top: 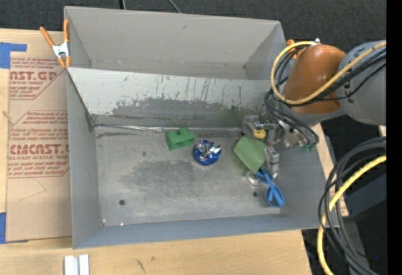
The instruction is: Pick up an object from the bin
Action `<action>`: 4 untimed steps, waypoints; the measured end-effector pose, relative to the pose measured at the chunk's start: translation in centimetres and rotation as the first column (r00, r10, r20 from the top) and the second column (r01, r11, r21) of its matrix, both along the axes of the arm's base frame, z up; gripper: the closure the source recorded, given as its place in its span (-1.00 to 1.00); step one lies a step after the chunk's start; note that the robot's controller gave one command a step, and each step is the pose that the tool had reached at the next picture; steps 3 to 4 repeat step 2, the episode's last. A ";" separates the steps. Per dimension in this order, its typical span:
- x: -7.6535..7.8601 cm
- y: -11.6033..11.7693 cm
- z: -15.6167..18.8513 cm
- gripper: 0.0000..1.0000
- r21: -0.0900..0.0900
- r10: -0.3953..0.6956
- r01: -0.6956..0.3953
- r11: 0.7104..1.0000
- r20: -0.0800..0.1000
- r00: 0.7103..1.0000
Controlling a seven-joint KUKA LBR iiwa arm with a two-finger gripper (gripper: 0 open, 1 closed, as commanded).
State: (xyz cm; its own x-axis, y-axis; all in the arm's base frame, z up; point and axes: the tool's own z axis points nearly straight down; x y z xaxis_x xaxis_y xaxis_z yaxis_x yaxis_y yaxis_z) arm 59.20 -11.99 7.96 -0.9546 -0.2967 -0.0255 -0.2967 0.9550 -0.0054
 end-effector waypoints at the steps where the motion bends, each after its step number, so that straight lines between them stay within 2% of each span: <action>1: 0.1 -0.6 0.5 1.00 -0.011 -0.001 0.001 1.000 0.004 1.000; 2: -1.5 0.4 17.0 1.00 -0.004 -0.035 0.035 0.999 -0.014 0.999; 4: -1.5 0.4 17.0 1.00 -0.004 -0.035 0.035 0.999 -0.014 0.999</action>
Offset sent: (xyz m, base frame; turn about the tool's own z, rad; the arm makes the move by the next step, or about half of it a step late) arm 0.0000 0.0000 0.0000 0.0000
